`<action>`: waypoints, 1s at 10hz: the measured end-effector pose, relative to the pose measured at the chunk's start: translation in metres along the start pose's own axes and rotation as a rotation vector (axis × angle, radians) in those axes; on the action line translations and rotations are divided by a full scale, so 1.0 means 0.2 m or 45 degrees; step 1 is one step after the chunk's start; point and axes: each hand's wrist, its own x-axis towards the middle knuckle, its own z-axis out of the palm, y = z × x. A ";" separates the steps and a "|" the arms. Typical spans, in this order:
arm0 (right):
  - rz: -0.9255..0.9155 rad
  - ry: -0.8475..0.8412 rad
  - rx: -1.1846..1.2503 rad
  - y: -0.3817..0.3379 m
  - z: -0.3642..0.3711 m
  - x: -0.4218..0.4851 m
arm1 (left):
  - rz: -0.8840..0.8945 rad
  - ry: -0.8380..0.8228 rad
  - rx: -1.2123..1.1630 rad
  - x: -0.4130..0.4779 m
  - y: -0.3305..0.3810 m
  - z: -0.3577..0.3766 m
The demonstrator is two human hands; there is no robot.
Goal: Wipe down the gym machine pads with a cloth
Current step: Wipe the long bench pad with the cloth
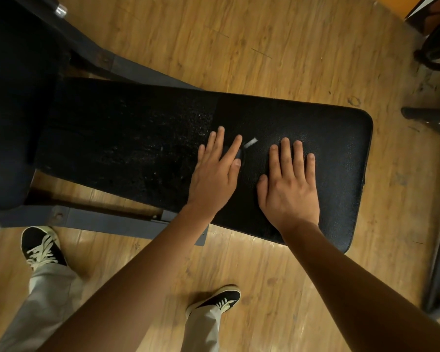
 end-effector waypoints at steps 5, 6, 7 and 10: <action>-0.001 0.004 0.018 0.00 0.00 0.00 | -0.060 -0.011 0.063 -0.33 -0.03 0.08; -0.004 0.004 0.014 0.00 0.00 -0.01 | -0.057 -0.020 0.029 -0.26 -0.01 0.07; 0.000 0.011 0.013 0.00 -0.01 0.00 | 0.037 0.026 -0.018 -0.07 0.02 0.04; 0.004 0.004 0.001 0.00 0.00 0.00 | 0.112 0.094 -0.002 0.50 0.05 -0.02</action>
